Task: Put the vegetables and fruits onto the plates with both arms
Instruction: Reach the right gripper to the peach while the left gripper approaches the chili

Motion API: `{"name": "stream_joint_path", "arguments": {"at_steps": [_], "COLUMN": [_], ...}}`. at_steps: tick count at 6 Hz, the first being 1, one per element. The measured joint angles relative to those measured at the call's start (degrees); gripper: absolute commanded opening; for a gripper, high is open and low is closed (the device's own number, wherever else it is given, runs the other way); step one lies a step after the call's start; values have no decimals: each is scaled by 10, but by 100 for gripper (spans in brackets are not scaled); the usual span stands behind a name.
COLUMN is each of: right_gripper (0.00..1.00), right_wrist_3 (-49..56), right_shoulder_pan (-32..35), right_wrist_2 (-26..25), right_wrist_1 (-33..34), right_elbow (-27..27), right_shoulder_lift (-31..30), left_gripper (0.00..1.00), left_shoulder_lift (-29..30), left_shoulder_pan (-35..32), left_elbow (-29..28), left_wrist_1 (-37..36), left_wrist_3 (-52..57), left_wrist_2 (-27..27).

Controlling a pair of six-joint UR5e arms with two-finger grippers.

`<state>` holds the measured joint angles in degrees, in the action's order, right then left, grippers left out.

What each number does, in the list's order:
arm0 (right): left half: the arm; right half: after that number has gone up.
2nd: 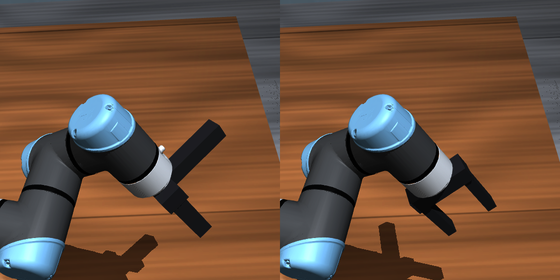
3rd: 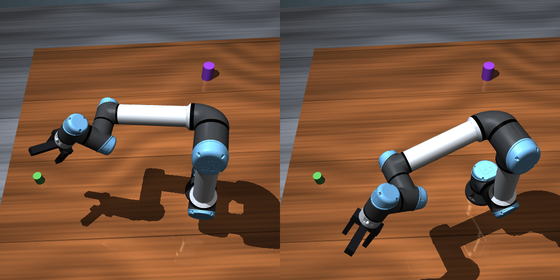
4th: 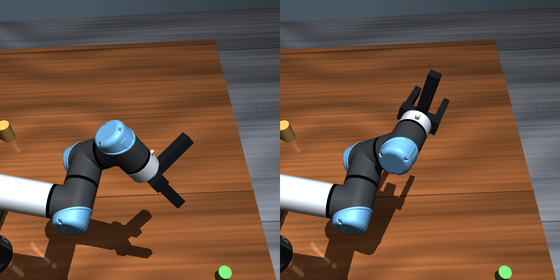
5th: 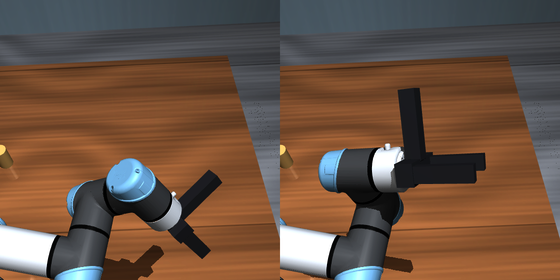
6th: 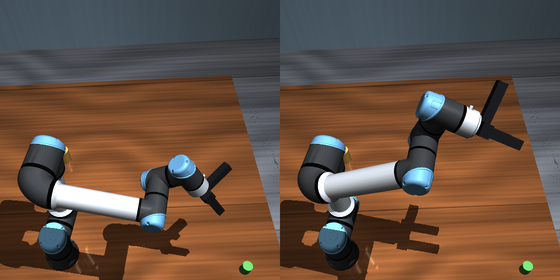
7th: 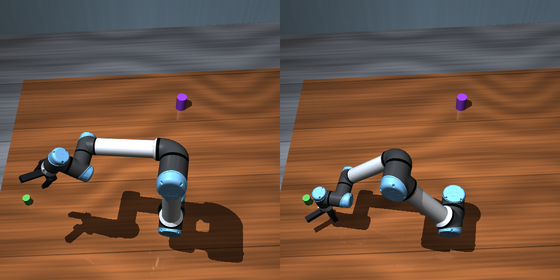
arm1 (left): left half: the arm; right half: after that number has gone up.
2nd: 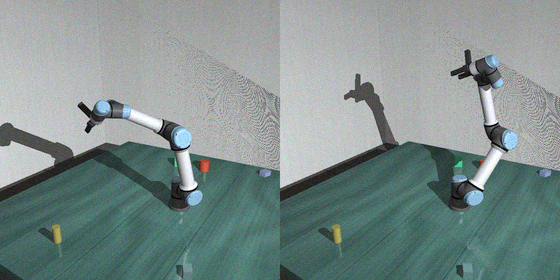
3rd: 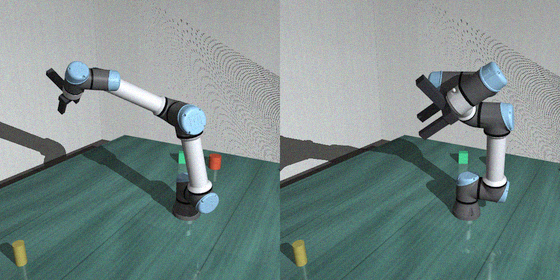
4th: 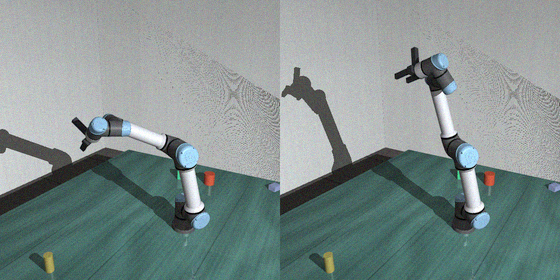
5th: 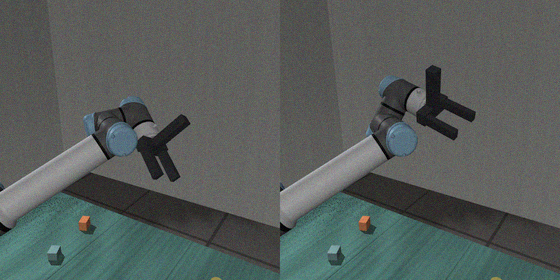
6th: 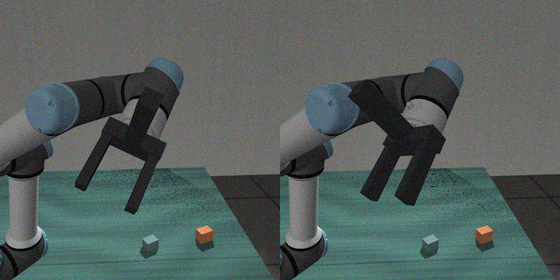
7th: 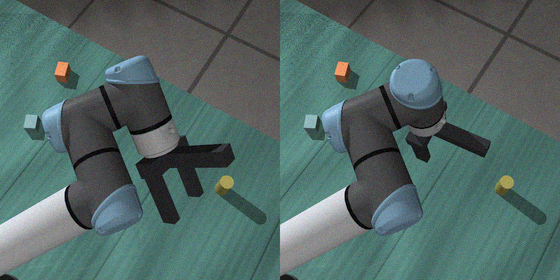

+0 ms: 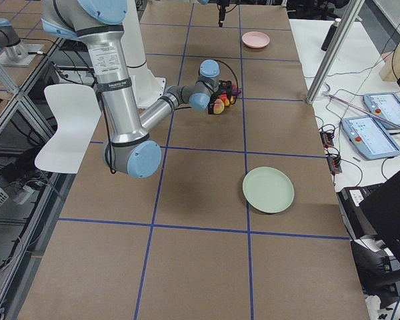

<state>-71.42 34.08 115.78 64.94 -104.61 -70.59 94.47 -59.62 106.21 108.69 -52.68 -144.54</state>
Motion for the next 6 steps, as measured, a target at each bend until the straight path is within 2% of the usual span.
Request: {"name": "stream_joint_path", "arguments": {"at_steps": [2,6], "right_gripper": [99,99], "right_wrist_3": [-13,-15], "right_shoulder_pan": [-27,-38], "right_wrist_2": [-41,-76], "right_wrist_1": [17,17], "right_elbow": [25,87], "right_shoulder_lift": [34,73], "left_gripper": [100,100], "left_shoulder_lift": [36,62], "left_shoulder_pan": [57,98], "left_elbow": [0,0], "left_wrist_1": [4,5], "left_wrist_3": [-81,-140], "left_wrist_2": [54,94]}}
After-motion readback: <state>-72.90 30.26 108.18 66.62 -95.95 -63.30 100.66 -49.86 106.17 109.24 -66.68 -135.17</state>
